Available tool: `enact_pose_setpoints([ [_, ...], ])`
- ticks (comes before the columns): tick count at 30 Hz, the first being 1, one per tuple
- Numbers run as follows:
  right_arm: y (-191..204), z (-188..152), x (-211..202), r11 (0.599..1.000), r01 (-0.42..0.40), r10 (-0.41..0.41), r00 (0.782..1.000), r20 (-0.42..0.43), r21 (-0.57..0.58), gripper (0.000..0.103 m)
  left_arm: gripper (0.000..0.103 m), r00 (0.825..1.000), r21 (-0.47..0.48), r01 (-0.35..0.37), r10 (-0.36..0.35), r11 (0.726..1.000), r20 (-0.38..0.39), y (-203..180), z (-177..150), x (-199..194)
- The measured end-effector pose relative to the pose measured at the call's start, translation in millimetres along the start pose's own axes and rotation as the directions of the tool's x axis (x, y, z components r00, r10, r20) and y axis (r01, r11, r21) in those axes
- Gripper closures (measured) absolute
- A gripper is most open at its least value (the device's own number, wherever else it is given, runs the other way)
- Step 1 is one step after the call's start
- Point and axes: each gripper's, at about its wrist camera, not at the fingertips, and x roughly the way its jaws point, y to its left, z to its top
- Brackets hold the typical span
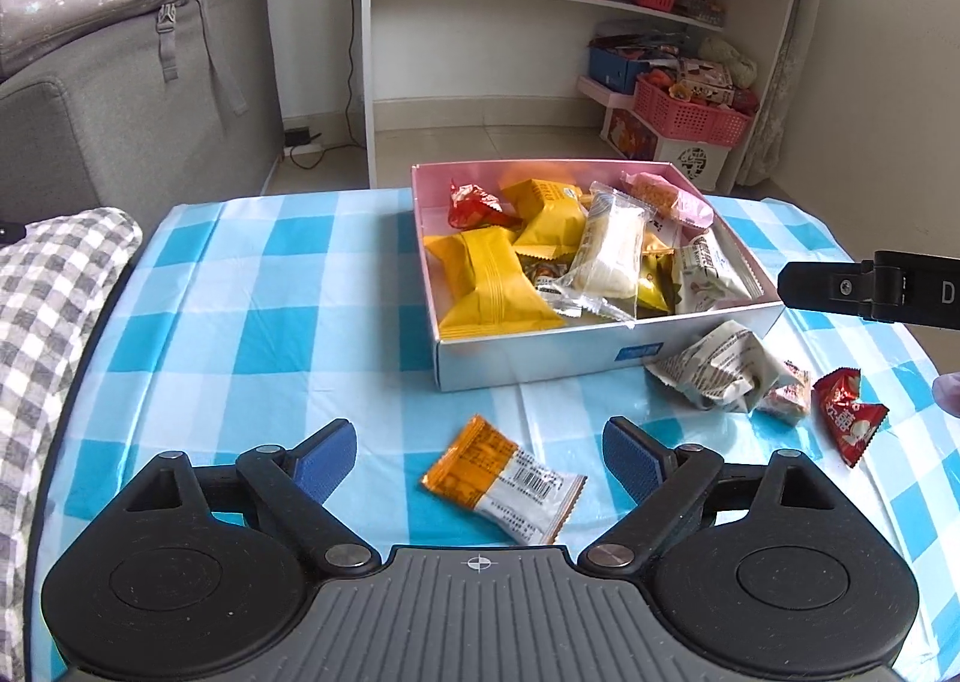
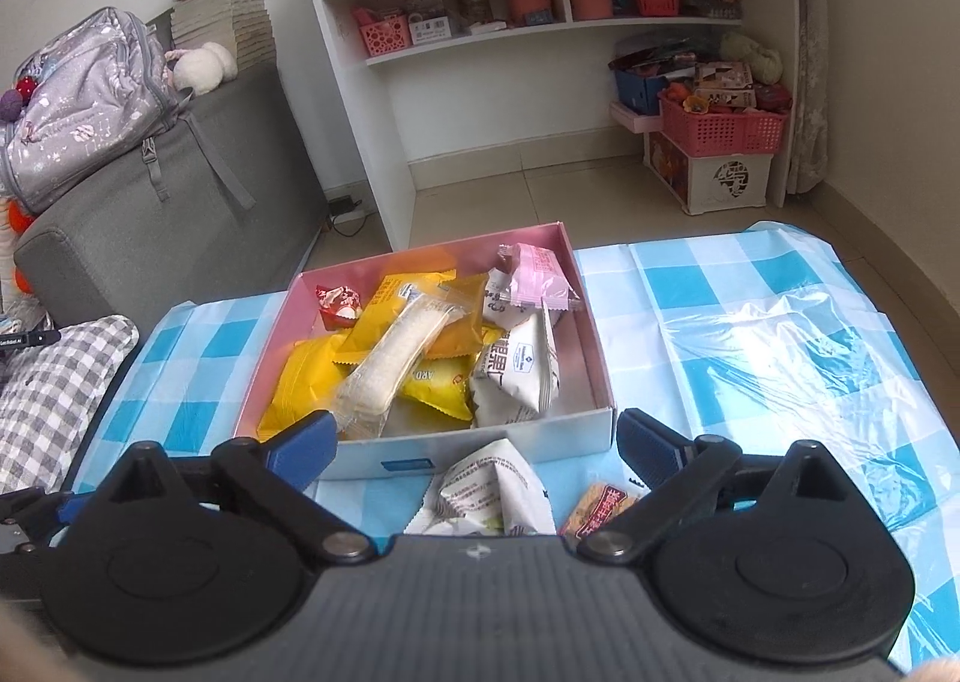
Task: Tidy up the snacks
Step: 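Withdraw both open grippers from the box, then grasp the orange packet with the left gripper while the right grasps the red candy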
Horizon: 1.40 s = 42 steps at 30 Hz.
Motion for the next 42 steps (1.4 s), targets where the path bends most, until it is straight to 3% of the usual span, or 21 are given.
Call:
enact_pose_setpoints([
  [20,1,-38,-25,0.988,0.026,-0.022,0.999,0.025,-0.152,0.000,0.009,0.999,0.006,-0.048,0.048,0.999,0.001,22,-34,-20],
  [25,-3,-50,-24,0.981,0.032,-0.027,0.999,0.026,-0.190,0.000,0.006,0.999,0.065,-0.034,0.032,0.997,0.029,21,-51,-14],
  [31,-15,-73,-17,0.961,0.055,-0.052,0.998,0.020,-0.272,0.000,0.006,1.000,0.115,-0.008,0.008,0.993,-0.001,20,-72,7],
  [38,-41,-93,-2,0.967,0.066,-0.084,0.994,-0.063,-0.247,0.000,0.006,1.000,0.118,0.012,-0.009,0.993,-0.022,6,-81,30],
  [42,-54,-98,9,0.972,0.096,-0.118,0.989,-0.090,-0.214,0.000,0.005,1.000,0.136,-0.007,0.006,0.991,0.006,-6,-80,37],
])
